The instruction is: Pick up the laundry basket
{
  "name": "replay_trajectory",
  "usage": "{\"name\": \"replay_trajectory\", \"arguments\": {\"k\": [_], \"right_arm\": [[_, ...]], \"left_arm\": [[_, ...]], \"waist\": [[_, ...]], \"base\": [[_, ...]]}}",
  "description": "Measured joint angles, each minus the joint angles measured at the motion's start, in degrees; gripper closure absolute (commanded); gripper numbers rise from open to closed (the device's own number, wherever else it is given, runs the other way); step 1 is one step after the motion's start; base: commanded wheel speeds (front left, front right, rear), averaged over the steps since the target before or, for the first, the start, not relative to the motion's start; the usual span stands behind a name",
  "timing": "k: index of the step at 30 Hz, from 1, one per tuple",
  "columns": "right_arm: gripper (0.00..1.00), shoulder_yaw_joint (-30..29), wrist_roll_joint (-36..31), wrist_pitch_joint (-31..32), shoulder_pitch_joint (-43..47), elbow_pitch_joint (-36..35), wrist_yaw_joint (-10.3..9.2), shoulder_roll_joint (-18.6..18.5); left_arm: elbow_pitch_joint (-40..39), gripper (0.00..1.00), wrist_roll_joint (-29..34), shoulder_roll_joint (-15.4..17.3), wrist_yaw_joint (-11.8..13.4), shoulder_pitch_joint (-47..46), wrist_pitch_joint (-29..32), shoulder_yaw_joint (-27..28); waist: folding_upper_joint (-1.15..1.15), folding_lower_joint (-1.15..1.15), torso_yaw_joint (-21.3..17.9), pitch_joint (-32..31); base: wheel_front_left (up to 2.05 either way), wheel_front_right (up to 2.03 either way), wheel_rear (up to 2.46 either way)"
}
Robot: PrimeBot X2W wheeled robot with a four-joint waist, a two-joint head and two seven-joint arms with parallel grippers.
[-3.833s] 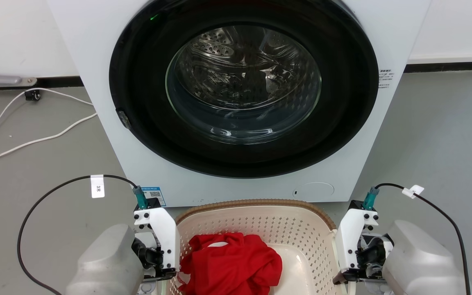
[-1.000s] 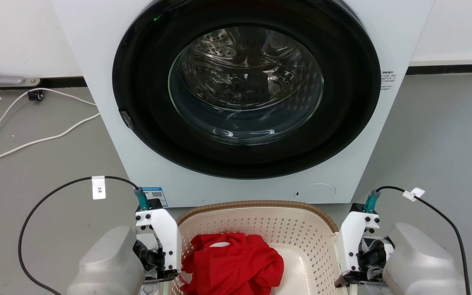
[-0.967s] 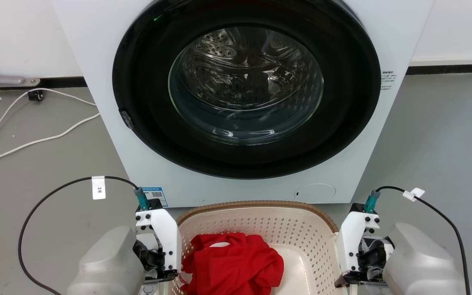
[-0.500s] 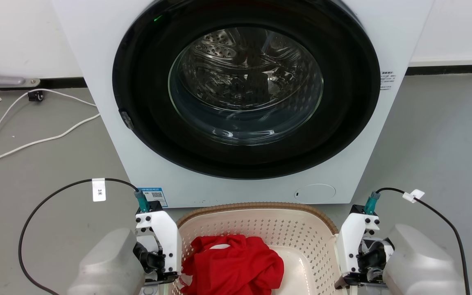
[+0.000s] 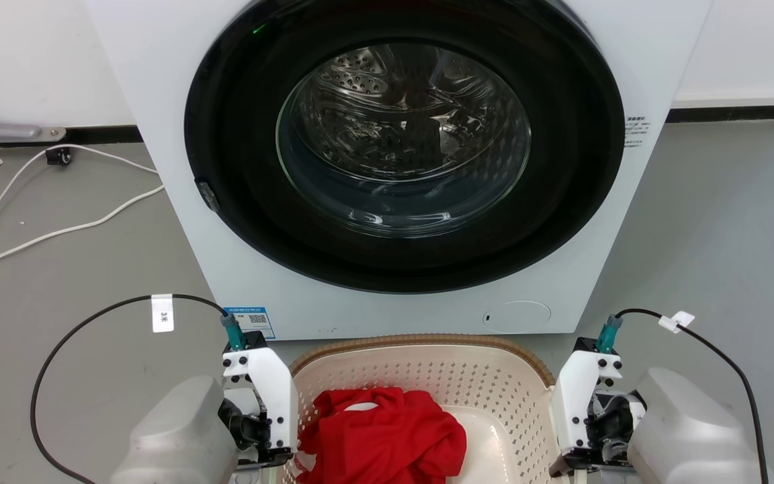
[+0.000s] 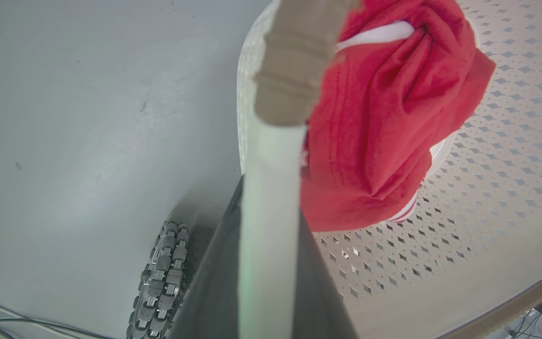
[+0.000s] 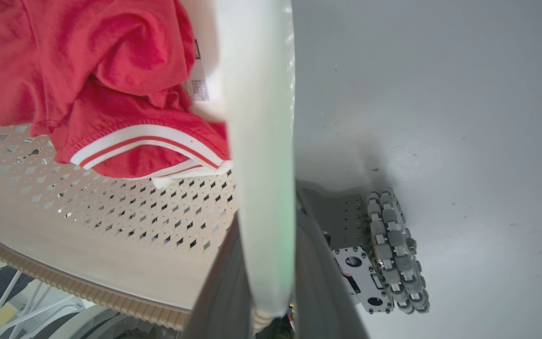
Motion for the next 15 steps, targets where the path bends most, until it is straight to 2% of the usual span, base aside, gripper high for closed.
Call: {"name": "replay_trajectory", "arguments": {"k": [15], "right_arm": [[1.00,-0.6,-1.0,1.0,-0.1,0.0,0.00,0.0]], "left_arm": [[0.3,1.00,-0.7,-0.1,0.0,0.0,-0.3,-0.5]], "waist": [[0.00,0.00,0.2,0.0]], "base": [[0.00,0.00,0.00]]}}
